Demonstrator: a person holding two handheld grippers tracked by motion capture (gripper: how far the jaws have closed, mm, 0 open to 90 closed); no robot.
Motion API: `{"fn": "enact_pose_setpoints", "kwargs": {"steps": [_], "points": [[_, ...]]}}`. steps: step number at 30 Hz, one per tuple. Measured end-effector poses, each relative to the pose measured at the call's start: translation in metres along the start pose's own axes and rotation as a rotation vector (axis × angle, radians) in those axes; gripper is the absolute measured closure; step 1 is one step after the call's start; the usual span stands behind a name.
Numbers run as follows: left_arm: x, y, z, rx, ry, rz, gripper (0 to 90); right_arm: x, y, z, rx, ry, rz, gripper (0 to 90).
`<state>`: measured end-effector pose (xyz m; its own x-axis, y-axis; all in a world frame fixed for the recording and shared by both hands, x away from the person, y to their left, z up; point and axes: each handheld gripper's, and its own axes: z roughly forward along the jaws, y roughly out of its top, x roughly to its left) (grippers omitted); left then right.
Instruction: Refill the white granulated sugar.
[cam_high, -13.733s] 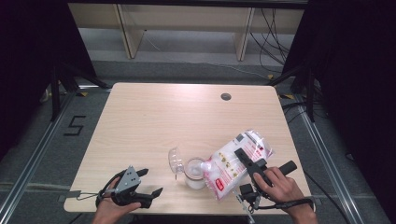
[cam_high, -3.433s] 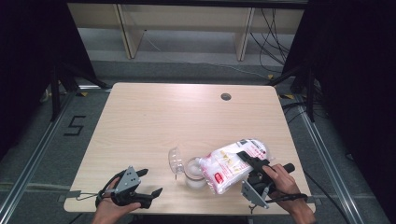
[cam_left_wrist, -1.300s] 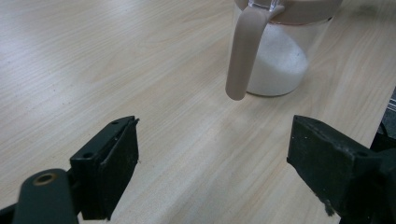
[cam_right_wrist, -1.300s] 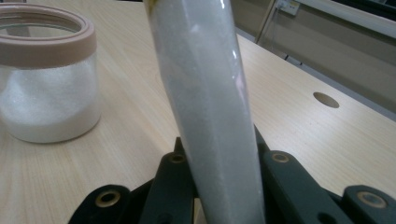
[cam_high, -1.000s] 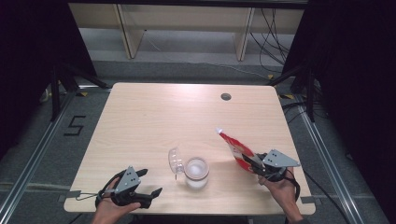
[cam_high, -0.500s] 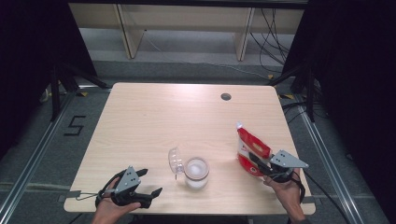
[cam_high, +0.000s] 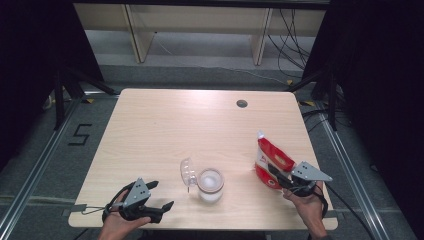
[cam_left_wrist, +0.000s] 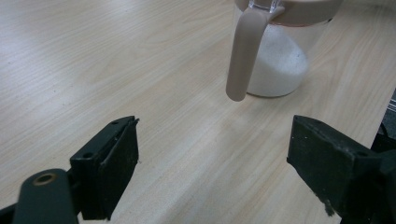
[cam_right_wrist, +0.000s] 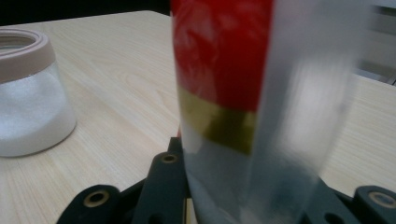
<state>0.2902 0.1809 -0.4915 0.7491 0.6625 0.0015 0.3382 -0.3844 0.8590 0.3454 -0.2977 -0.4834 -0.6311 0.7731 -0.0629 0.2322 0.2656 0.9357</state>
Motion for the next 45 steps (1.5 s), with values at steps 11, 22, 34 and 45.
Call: {"fn": "enact_pose_setpoints", "kwargs": {"steps": [11, 22, 34, 45], "points": [[-0.001, -0.001, 0.001, 0.005, -0.005, -0.024, 15.9, 0.005, -0.003, -0.015, -0.024, -0.031, 0.091, 59.1], [-0.002, 0.000, 0.001, 0.005, -0.005, -0.018, 15.9, 0.013, -0.003, -0.040, -0.046, -0.048, 0.161, 43.9], [-0.001, 0.002, -0.001, -0.015, -0.023, -0.046, 15.8, 0.025, -0.006, -0.050, -0.022, -0.082, 0.178, 32.5], [0.000, 0.005, -0.002, -0.019, -0.034, -0.030, 15.9, 0.036, -0.007, -0.063, 0.008, -0.147, 0.158, 15.5]]}}
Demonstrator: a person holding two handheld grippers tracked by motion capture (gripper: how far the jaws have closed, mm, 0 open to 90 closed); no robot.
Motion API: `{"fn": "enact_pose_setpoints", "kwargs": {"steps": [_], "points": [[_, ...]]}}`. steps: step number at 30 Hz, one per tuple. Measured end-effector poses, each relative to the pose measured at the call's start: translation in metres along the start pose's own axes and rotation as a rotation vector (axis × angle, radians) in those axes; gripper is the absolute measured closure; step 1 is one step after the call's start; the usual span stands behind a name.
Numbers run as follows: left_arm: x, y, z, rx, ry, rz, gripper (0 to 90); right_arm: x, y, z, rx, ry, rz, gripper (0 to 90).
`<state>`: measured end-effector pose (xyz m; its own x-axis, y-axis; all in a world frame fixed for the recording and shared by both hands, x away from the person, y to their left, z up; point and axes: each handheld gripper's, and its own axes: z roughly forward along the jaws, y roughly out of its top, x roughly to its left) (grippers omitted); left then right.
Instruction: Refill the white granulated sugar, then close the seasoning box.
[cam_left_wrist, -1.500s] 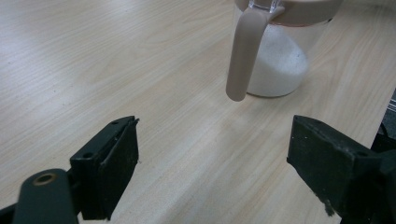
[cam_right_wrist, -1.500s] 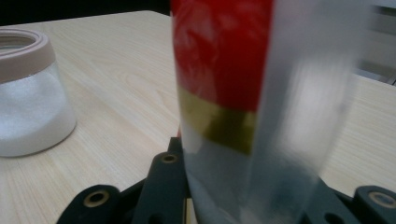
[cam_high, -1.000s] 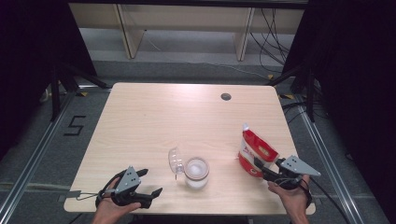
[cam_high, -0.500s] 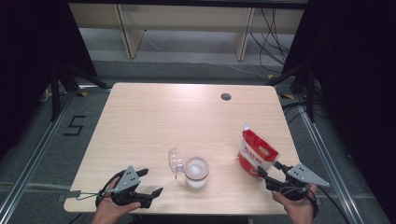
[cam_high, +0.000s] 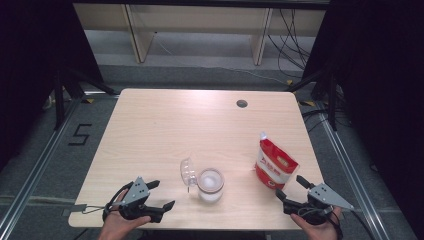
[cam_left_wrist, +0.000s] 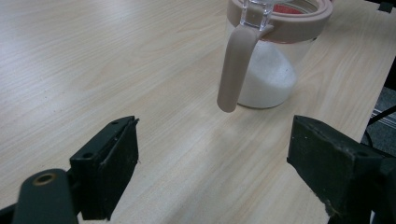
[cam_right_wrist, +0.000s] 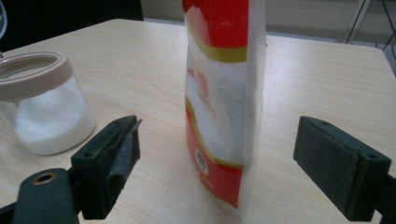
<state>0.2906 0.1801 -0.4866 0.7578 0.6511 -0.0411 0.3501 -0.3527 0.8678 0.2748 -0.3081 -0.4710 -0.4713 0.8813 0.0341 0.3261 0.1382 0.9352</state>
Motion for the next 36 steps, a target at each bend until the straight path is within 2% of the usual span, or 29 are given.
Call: {"fn": "enact_pose_setpoints", "kwargs": {"steps": [1, 2, 3, 4, 5, 6, 8, 9, 10, 11, 12, 14, 16, 17, 19, 20, 22, 25, 30, 32, 33, 34, 35, 36], "points": [[0.000, 0.000, 0.000, -0.004, 0.002, -0.008, 15.9, 0.002, -0.001, -0.001, -0.002, 0.004, 0.014, 15.5], [-0.001, -0.001, 0.001, -0.014, 0.000, -0.046, 15.8, 0.002, -0.001, -0.002, -0.017, -0.002, 0.004, 15.4], [-0.001, -0.001, 0.001, -0.015, 0.000, -0.050, 15.8, 0.003, -0.002, -0.003, -0.014, -0.006, -0.005, 15.5], [0.000, -0.001, 0.001, -0.008, 0.001, -0.041, 15.8, 0.005, -0.002, -0.004, -0.003, 0.004, 0.012, 15.5], [0.000, -0.001, 0.000, -0.001, 0.009, -0.037, 15.8, 0.006, -0.003, -0.003, -0.010, -0.005, 0.002, 15.5], [-0.001, -0.001, 0.000, -0.013, 0.004, -0.053, 15.8, 0.007, -0.003, -0.004, -0.004, 0.008, 0.000, 15.5], [0.000, -0.001, 0.000, -0.010, 0.003, -0.029, 15.8, 0.009, -0.004, -0.004, 0.008, 0.015, -0.008, 15.5], [0.000, -0.001, 0.000, -0.010, 0.003, -0.029, 15.8, 0.009, -0.004, -0.004, 0.008, 0.015, -0.008, 15.5], [-0.001, -0.001, 0.001, -0.012, 0.001, -0.048, 15.8, 0.012, -0.005, -0.005, 0.017, 0.011, 0.017, 15.5], [-0.002, -0.001, 0.001, -0.013, 0.001, -0.047, 15.8, 0.011, -0.004, -0.006, 0.017, 0.019, 0.006, 15.5], [-0.001, -0.001, 0.001, -0.014, 0.001, -0.045, 15.8, 0.012, -0.005, -0.006, 0.013, 0.008, 0.003, 15.4], [0.000, 0.000, 0.000, -0.009, 0.002, -0.023, 15.8, 0.012, -0.007, -0.007, 0.009, 0.011, -0.004, 15.5], [-0.001, 0.000, 0.001, -0.010, 0.012, -0.058, 15.8, 0.014, -0.008, -0.009, 0.025, 0.020, 0.012, 15.5], [0.000, 0.000, 0.001, -0.002, 0.012, -0.053, 15.8, 0.013, -0.008, -0.009, 0.023, 0.019, 0.001, 15.5], [0.003, 0.001, 0.002, -0.006, 0.004, -0.036, 15.8, 0.015, -0.009, -0.009, 0.018, 0.029, 0.011, 15.5], [0.002, 0.001, 0.002, -0.002, 0.013, -0.052, 15.8, 0.014, -0.008, -0.011, 0.033, 0.028, 0.006, 15.5], [0.002, 0.002, 0.003, 0.000, 0.015, -0.053, 15.8, 0.014, -0.010, -0.011, 0.019, 0.024, -0.009, 15.6], [0.001, 0.003, 0.003, 0.000, 0.015, -0.054, 17.4, 0.015, -0.010, -0.013, 0.031, 0.019, -0.007, 15.6], [-0.001, 0.004, 0.001, 0.001, -0.001, -0.056, 27.9, 0.017, -0.011, -0.012, 0.062, 0.044, -0.008, 15.8], [-0.002, 0.005, -0.001, -0.008, 0.004, -0.057, 37.0, 0.018, -0.011, -0.012, 0.055, 0.043, -0.012, 16.0], [-0.003, 0.006, -0.002, -0.010, 0.006, -0.042, 42.5, 0.020, -0.011, -0.012, 0.062, 0.048, 0.003, 16.1], [-0.003, 0.007, -0.002, -0.021, 0.003, -0.036, 47.7, 0.020, -0.011, -0.013, 0.077, 0.048, -0.005, 16.1], [-0.005, 0.008, -0.002, -0.033, 0.009, -0.034, 51.8, 0.022, -0.013, -0.012, 0.068, 0.051, 0.011, 16.1], [-0.007, 0.009, -0.003, -0.029, 0.008, -0.028, 57.0, 0.024, -0.013, -0.014, 0.090, 0.052, 0.045, 16.0]]}}
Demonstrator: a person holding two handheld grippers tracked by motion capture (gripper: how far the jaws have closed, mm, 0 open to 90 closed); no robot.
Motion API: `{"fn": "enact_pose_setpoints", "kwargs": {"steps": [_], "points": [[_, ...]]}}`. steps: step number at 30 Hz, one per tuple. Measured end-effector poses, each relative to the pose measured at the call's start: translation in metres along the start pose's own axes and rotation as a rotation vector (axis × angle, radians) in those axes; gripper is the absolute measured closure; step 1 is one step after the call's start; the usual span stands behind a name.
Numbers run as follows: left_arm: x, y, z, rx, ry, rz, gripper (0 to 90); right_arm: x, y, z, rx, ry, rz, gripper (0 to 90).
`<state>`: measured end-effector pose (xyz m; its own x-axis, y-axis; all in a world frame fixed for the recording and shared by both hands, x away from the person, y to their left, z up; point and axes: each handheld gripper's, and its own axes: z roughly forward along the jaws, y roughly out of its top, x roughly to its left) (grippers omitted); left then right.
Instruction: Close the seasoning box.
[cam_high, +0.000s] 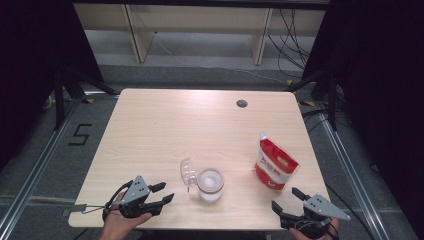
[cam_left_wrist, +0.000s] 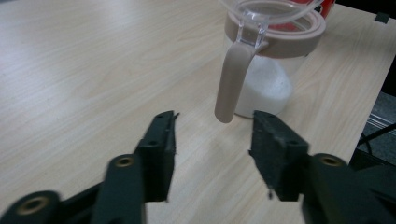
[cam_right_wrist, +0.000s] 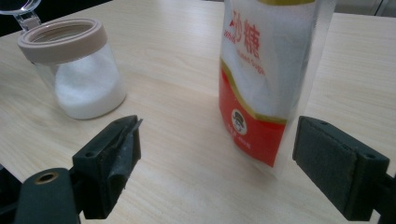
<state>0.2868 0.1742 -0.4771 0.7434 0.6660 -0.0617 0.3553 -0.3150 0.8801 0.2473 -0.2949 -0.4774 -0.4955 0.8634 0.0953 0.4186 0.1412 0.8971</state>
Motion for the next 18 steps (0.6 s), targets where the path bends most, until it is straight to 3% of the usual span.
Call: {"fn": "enact_pose_setpoints", "kwargs": {"steps": [1, 2, 5, 7, 8, 10, 12, 15, 16, 17, 18], "points": [[-0.001, 0.001, 0.000, -0.001, -0.007, 0.008, 60.3, -0.001, 0.000, 0.000, -0.011, 0.000, -0.013, 16.1], [-0.003, 0.001, 0.000, -0.001, -0.002, 0.019, 64.3, -0.003, 0.000, 0.000, -0.010, 0.002, -0.060, 16.1], [-0.007, 0.003, 0.002, -0.005, -0.006, 0.019, 74.8, 0.001, -0.001, -0.003, -0.012, -0.003, -0.011, 16.1], [-0.008, 0.006, 0.001, -0.007, -0.002, 0.049, 80.2, 0.000, -0.002, -0.004, -0.004, 0.004, -0.042, 16.2], [-0.010, 0.007, 0.001, -0.006, 0.003, 0.030, 81.8, 0.004, -0.003, -0.004, -0.004, 0.001, -0.003, 16.2], [-0.008, 0.010, 0.002, -0.013, -0.007, 0.061, 84.6, 0.003, -0.003, -0.004, -0.010, 0.004, -0.034, 16.2], [-0.010, 0.012, 0.004, -0.025, -0.007, 0.039, 86.4, 0.002, -0.003, -0.003, -0.004, 0.018, -0.046, 16.3], [-0.010, 0.017, 0.005, -0.017, -0.011, 0.063, 87.8, 0.004, -0.003, -0.002, -0.004, 0.011, -0.054, 16.4], [-0.013, 0.018, 0.006, -0.023, -0.011, 0.039, 88.0, 0.004, -0.003, -0.002, -0.006, 0.023, -0.059, 16.4], [-0.012, 0.021, 0.007, -0.021, -0.017, 0.062, 88.1, 0.005, -0.003, -0.002, -0.003, 0.021, -0.053, 16.4], [-0.013, 0.022, 0.007, -0.022, -0.010, 0.058, 88.2, 0.005, -0.003, -0.002, -0.001, 0.021, -0.056, 16.4]]}}
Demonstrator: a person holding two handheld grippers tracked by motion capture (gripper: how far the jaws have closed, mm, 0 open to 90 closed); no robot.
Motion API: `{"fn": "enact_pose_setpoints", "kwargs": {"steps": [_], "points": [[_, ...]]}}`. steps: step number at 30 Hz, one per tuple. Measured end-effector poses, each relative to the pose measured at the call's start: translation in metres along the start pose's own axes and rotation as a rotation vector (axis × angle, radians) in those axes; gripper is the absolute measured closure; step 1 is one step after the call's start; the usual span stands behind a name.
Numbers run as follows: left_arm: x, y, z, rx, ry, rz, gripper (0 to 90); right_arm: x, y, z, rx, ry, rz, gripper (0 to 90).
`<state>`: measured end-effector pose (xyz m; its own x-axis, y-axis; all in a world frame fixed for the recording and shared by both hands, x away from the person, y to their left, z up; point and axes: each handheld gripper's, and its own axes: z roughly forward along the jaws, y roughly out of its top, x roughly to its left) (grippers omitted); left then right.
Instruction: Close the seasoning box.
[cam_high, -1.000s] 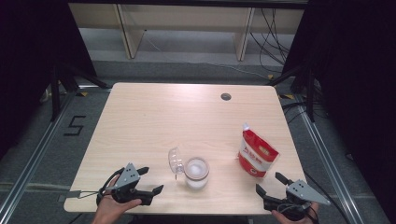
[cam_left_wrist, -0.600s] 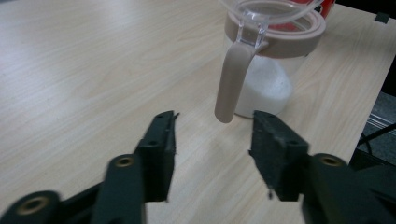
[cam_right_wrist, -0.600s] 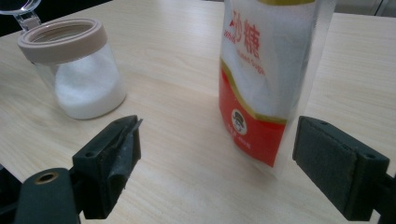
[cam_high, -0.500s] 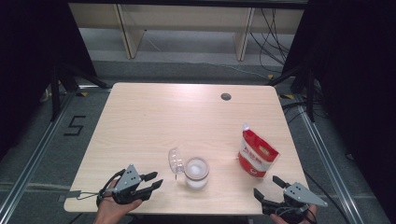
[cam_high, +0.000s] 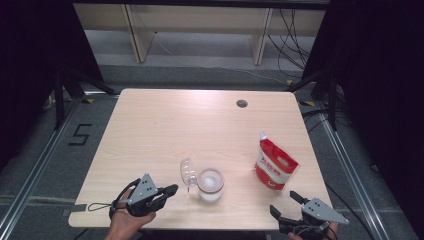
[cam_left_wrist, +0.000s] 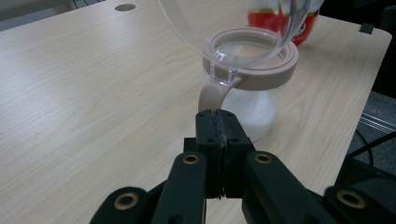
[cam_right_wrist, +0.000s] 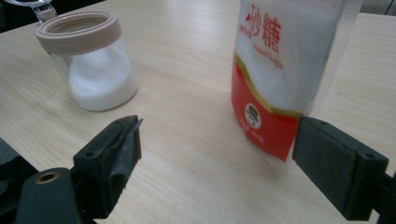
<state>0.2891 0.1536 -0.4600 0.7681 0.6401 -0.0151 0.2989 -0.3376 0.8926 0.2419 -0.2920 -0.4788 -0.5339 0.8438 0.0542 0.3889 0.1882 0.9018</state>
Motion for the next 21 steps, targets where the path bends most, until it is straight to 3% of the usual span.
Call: {"fn": "enact_pose_setpoints", "kwargs": {"steps": [1, 3, 5, 8, 9, 10, 12, 13, 14, 15, 16, 17, 19, 21], "points": [[-0.002, 0.001, 0.002, -0.007, -0.005, -0.023, 88.3, -0.001, 0.000, 0.001, -0.007, 0.000, -0.026, 16.5], [-0.001, 0.004, 0.004, 0.000, 0.002, -0.004, 88.6, 0.001, 0.000, 0.001, 0.000, 0.008, 0.013, 16.5], [0.000, 0.006, 0.006, 0.006, -0.006, 0.007, 88.8, 0.000, 0.000, 0.001, 0.009, 0.008, -0.012, 16.7], [0.001, 0.011, 0.009, 0.005, -0.015, 0.022, 88.9, 0.003, 0.000, 0.001, 0.018, 0.023, 0.011, 17.2], [0.000, 0.012, 0.009, 0.002, -0.003, 0.003, 88.9, 0.001, 0.000, 0.002, 0.009, 0.010, -0.018, 17.2], [-0.001, 0.013, 0.009, -0.001, -0.008, -0.005, 89.0, 0.001, 0.000, 0.002, 0.002, 0.008, -0.015, 17.2], [0.001, 0.017, 0.009, -0.004, -0.008, 0.022, 89.0, 0.004, 0.000, 0.001, 0.012, 0.010, 0.015, 17.2], [0.000, 0.018, 0.010, -0.010, -0.003, 0.009, 89.0, 0.004, 0.000, 0.001, 0.016, 0.010, 0.017, 17.2], [0.000, 0.019, 0.010, -0.007, -0.007, 0.029, 89.1, 0.004, 0.000, 0.001, 0.015, 0.008, 0.013, 17.2], [-0.001, 0.021, 0.010, -0.017, -0.009, 0.017, 89.1, 0.003, 0.000, 0.002, 0.005, 0.011, 0.012, 17.2], [-0.002, 0.022, 0.011, -0.020, -0.017, 0.009, 89.1, 0.001, 0.000, 0.003, -0.002, 0.003, -0.021, 17.1], [-0.002, 0.024, 0.010, -0.014, -0.015, 0.035, 89.1, 0.002, 0.000, 0.002, 0.002, 0.010, -0.001, 17.1], [-0.001, 0.027, 0.010, -0.019, -0.017, 0.047, 89.0, 0.001, 0.000, 0.002, -0.002, 0.004, -0.014, 17.2], [-0.002, 0.027, 0.011, -0.024, -0.018, 0.033, 89.1, 0.001, 0.000, 0.002, 0.003, 0.006, -0.017, 17.2]]}}
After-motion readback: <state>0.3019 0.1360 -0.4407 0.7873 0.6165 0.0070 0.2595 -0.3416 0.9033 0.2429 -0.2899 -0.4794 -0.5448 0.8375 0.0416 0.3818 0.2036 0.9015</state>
